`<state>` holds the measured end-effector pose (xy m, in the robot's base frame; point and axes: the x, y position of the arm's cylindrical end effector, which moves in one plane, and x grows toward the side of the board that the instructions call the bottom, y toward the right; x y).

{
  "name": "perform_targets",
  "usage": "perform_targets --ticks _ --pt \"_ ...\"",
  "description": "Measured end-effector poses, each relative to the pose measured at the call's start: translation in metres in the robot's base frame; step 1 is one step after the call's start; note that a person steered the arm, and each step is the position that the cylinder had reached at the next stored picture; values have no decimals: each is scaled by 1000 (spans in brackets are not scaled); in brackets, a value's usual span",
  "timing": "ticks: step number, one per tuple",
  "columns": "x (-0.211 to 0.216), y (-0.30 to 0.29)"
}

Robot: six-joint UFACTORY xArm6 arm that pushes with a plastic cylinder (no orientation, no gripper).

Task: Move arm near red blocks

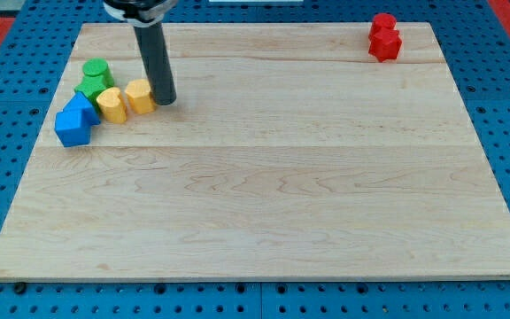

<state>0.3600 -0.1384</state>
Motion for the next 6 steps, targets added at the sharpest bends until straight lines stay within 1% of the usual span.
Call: perform_targets --ticks 1,3,4,5,6 --pt "-1 -11" --pt "2 -9" --pt "0 35" --pt "-18 115" --pt "-18 223"
